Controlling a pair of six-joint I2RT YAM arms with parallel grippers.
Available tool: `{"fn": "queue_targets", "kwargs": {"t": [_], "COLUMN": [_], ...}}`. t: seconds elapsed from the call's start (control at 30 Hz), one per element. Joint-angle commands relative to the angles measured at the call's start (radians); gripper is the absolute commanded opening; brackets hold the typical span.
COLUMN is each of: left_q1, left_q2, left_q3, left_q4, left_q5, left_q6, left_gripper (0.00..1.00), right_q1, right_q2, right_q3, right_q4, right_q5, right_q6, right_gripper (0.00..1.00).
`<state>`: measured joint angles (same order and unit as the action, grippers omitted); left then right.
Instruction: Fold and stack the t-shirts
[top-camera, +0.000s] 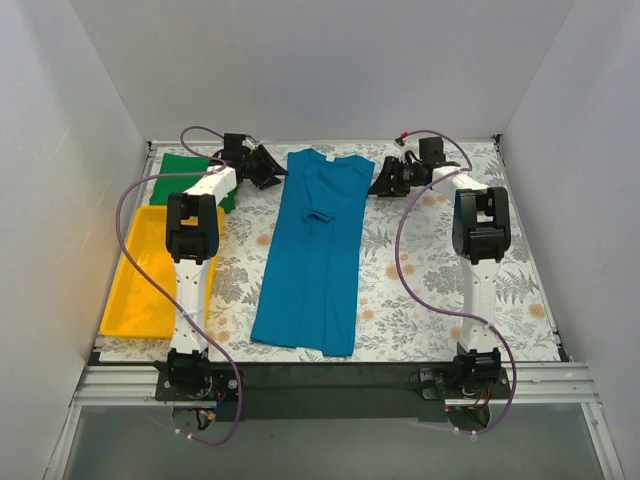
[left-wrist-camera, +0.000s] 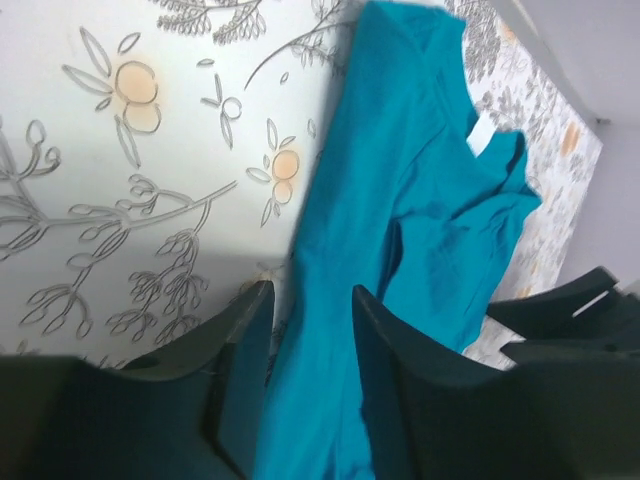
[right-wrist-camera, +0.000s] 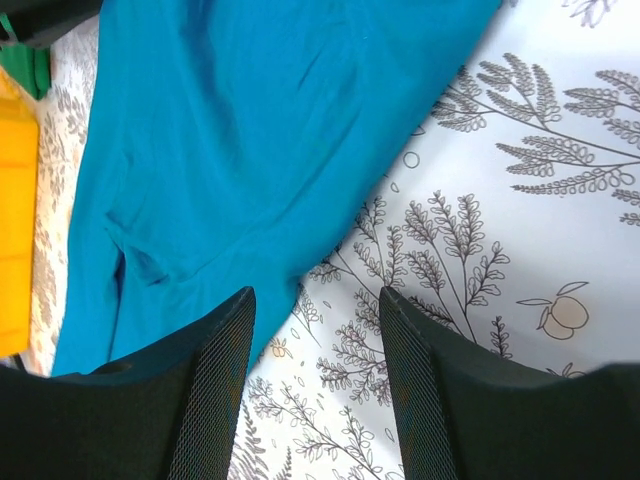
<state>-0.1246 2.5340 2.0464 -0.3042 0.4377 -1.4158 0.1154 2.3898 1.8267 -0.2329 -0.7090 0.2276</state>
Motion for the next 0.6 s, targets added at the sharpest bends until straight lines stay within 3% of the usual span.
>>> {"fn": "queue_targets", "kwargs": {"t": [0.0, 0.1, 0.17, 0.27, 0.3, 0.33, 0.37, 0.43, 0.47, 0.53, 0.57], "left_q1": [0.008, 0.008, 0.008, 0.008, 0.008, 0.009, 0.011, 0.023, 0.028, 0.042, 0.042], "left_q2": [-0.102, -0.259, -0.421, -0.706, -0.784, -0.939, -1.018, -1.223, -1.28, -1.42, -1.461], "left_q3": [-0.103, -0.225, -0.308, -0.559, -0.709, -0.782, -0.852, -1.048, -1.106, -1.221, -1.255], "left_q4": [0.003, 0.056, 0.083, 0.146, 0.157, 0.174, 0.175, 0.162, 0.137, 0.033, 0.001], "left_q5": [-0.001, -0.023, -0.043, -0.103, -0.137, -0.157, -0.172, -0.154, -0.14, -0.074, -0.045], "left_q6": [0.076, 0.138, 0.214, 0.285, 0.296, 0.296, 0.284, 0.258, 0.215, 0.174, 0.108], "left_gripper": [0.44, 0.48, 0.49, 0.56, 0.58, 0.62, 0.71, 0.78, 0.83, 0.83, 0.82], "right_q1": [0.003, 0.007, 0.016, 0.041, 0.055, 0.066, 0.076, 0.131, 0.157, 0.259, 0.286], "right_q2": [-0.047, -0.138, -0.243, -0.415, -0.464, -0.515, -0.623, -0.751, -0.89, -1.033, -1.129], "right_q3": [-0.052, -0.159, -0.265, -0.424, -0.466, -0.509, -0.612, -0.737, -0.801, -1.013, -1.058], "right_q4": [-0.013, -0.025, -0.078, -0.157, -0.213, -0.235, -0.253, -0.255, -0.231, -0.084, -0.066], "right_q5": [-0.032, -0.122, -0.115, -0.084, -0.078, -0.076, -0.06, -0.035, -0.005, 0.041, 0.039], "right_q6": [-0.097, -0.224, -0.429, -0.7, -0.777, -0.85, -0.993, -1.136, -1.256, -1.301, -1.323], "right_gripper": [0.61, 0.61, 0.6, 0.61, 0.62, 0.63, 0.63, 0.64, 0.66, 0.92, 0.98]}}
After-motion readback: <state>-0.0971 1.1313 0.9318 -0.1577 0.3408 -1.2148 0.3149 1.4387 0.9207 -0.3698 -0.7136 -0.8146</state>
